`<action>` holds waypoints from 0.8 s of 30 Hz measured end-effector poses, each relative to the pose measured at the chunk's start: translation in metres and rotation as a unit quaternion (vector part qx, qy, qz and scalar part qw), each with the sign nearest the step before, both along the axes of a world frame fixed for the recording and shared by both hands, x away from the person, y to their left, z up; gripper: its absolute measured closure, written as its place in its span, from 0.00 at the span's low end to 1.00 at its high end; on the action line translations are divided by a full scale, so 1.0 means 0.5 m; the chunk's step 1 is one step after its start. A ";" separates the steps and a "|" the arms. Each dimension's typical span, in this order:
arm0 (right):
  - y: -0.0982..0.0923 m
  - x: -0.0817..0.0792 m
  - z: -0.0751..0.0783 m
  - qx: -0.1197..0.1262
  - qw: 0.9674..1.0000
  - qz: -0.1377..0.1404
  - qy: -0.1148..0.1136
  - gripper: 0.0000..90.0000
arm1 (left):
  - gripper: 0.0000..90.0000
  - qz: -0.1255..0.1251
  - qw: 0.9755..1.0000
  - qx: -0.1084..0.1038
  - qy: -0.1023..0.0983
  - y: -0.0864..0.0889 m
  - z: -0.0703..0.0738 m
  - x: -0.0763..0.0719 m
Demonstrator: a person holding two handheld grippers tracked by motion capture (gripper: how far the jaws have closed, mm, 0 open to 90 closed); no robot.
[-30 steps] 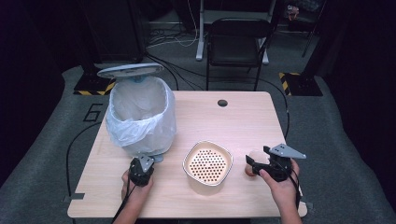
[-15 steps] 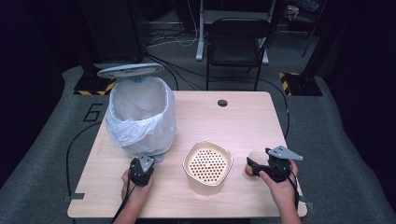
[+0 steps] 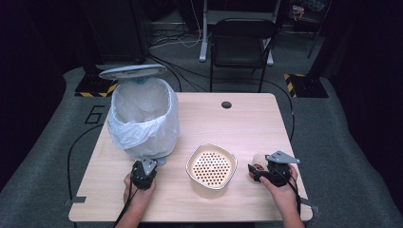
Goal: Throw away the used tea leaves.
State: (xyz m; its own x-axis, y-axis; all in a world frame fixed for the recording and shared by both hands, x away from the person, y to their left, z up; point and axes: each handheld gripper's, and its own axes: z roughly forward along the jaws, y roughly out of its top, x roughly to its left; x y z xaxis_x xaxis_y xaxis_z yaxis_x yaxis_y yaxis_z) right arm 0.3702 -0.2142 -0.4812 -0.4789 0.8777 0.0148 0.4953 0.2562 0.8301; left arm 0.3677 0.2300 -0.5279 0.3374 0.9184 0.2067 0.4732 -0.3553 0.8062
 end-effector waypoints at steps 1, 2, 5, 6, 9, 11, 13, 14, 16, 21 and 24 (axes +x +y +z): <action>0.000 0.001 -0.003 -0.006 1.000 0.003 -0.002 0.21 | 0.99 0.000 1.000 0.000 0.000 0.000 0.000 0.000; 0.000 0.001 -0.004 -0.006 1.000 0.002 -0.002 0.21 | 0.99 0.002 1.000 0.002 -0.003 0.000 -0.001 0.000; -0.002 0.001 -0.005 -0.003 1.000 0.004 0.000 0.22 | 0.99 0.000 1.000 0.002 0.000 0.000 0.000 0.000; -0.003 0.002 -0.006 -0.002 1.000 0.005 0.001 0.22 | 0.99 0.000 1.000 0.003 -0.001 0.000 0.000 0.000; -0.003 0.002 -0.009 -0.004 1.000 0.006 0.003 0.23 | 0.99 0.000 1.000 0.002 -0.001 0.000 0.000 0.000; -0.003 0.002 -0.011 -0.007 1.000 0.008 0.006 0.25 | 0.99 0.000 1.000 0.002 0.000 0.000 0.000 0.000; -0.003 0.004 -0.012 -0.011 1.000 0.006 0.005 0.28 | 0.99 0.000 1.000 0.003 -0.001 -0.001 0.000 0.000; -0.003 0.004 -0.012 -0.009 1.000 0.007 0.006 0.29 | 0.99 0.000 1.000 0.002 -0.001 -0.001 0.000 0.000; -0.002 0.004 -0.010 -0.008 1.000 0.011 0.010 0.31 | 0.99 0.000 1.000 0.003 0.000 0.001 0.000 0.000; 0.000 0.006 -0.007 -0.014 1.000 0.020 0.010 0.33 | 0.99 0.001 1.000 0.002 -0.003 0.000 -0.001 0.000; -0.001 0.010 -0.005 -0.014 0.999 0.028 0.011 0.34 | 0.99 0.000 1.000 0.002 0.000 -0.001 0.000 0.000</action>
State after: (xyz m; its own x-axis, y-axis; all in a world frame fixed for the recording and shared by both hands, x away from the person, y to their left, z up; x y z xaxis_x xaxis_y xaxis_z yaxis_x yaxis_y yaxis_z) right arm 0.3754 -0.2145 -0.4836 -0.5269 0.8500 0.0017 0.4977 0.3069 0.8112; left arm 0.3675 0.2296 -0.5279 0.3377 0.9173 0.2112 0.4724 -0.3592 0.8049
